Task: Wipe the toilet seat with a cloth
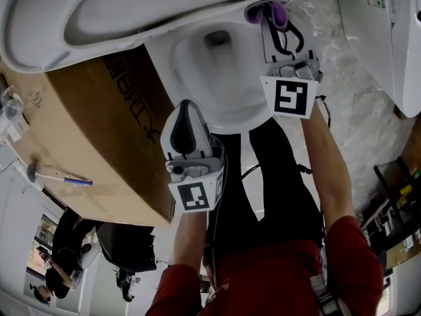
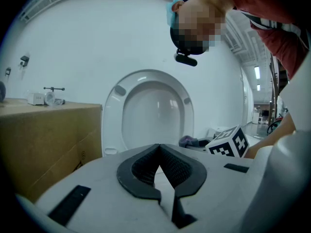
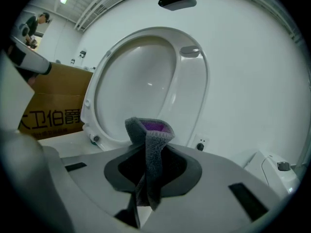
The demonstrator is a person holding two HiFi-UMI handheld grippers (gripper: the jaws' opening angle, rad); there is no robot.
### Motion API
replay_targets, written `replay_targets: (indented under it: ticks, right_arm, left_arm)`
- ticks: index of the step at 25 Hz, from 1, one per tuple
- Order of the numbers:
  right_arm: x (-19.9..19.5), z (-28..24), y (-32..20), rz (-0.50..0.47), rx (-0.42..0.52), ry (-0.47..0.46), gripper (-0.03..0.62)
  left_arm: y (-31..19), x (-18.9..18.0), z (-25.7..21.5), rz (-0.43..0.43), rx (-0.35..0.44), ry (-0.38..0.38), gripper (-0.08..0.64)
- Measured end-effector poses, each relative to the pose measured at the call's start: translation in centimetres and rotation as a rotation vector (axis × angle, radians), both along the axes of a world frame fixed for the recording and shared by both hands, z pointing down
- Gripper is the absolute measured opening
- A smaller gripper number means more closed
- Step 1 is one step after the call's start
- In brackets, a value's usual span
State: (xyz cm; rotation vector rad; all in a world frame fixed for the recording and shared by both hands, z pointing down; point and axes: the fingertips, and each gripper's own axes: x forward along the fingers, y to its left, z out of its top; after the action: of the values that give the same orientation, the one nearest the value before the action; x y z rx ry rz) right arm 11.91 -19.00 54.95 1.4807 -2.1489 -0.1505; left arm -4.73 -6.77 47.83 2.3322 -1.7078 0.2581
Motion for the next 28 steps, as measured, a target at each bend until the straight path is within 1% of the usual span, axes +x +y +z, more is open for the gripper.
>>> replay_targets:
  ticks: [2,6,8,12,16,19,21,24,26,28]
  right_arm:
    - [-0.4,1.5,0.1,0.0,-0.039,-0.003,0.057]
    - [0.5,4.7,-0.7,0.093,-0.123,-0.087,0.057]
    - [0.9,5.4,-0.9,0.108,-0.14,-0.086,0.057]
    - [0.7,5.8,-0.9,0.106,-0.159,-0.064,0.057]
    - [0.0,4.6,0.2,0.098,-0.187,-0.07,0.057]
    - [-0.7,2.4,2.6,0.086,-0.215,-0.096,0.057]
    - [-1.2,-0.2,4.8,0.076,-0.233,-0.125,0.057]
    - [-2.1,-6.1,8.1,0.069,-0.234,-0.195,0.057]
    - [-2.4,-10.7,9.9,0.082,-0.238,-0.269,0.057]
    - [-2.5,-15.8,11.6,0.079,-0.236,-0.319,0.057]
  left_arm:
    - [0.1,-0.1,0.2,-0.002,-0.002,-0.001,0.014]
    - [0.2,-0.5,0.4,-0.005,-0.004,-0.007,0.014]
    - [0.4,-0.8,0.4,-0.004,-0.006,-0.011,0.014]
    - [0.7,-1.3,-0.2,-0.005,0.003,-0.014,0.014]
    - [1.2,-1.3,-2.4,-0.012,0.021,0.0,0.014]
    - [2.0,-1.0,-5.1,-0.013,0.034,0.009,0.014]
    - [2.6,-0.9,-7.4,-0.017,0.032,0.022,0.014]
    - [3.7,-1.2,-11.8,-0.024,0.03,0.031,0.014]
    - [4.3,-1.5,-15.6,-0.042,0.04,0.039,0.014]
    - [5.1,-2.1,-20.0,-0.057,0.065,0.038,0.014]
